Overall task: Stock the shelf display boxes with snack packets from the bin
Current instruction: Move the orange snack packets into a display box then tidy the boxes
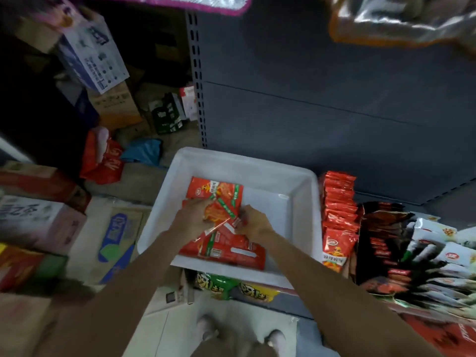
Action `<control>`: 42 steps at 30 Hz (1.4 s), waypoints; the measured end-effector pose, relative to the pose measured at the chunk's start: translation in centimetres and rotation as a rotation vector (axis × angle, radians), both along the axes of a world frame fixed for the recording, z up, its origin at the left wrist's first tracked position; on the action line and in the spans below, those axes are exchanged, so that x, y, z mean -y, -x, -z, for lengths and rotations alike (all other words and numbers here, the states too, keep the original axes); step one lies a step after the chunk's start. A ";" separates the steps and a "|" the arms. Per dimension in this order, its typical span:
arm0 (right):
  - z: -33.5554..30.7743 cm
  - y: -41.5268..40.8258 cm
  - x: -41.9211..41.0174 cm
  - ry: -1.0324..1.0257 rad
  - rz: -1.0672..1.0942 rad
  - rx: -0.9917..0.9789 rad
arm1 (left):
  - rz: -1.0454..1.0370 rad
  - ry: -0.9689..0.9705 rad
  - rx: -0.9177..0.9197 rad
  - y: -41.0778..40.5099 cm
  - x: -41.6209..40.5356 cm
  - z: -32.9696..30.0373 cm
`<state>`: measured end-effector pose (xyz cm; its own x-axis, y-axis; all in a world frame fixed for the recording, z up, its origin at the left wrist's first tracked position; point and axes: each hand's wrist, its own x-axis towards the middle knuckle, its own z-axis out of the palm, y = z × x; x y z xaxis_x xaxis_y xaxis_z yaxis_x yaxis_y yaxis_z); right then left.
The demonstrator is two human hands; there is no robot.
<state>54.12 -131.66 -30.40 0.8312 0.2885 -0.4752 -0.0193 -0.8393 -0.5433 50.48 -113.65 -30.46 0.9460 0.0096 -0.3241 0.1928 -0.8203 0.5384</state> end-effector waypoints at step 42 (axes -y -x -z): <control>-14.3 -3.6 21.1 -0.907 0.694 0.557 | 0.208 0.184 0.267 -9.5 22.6 -7.7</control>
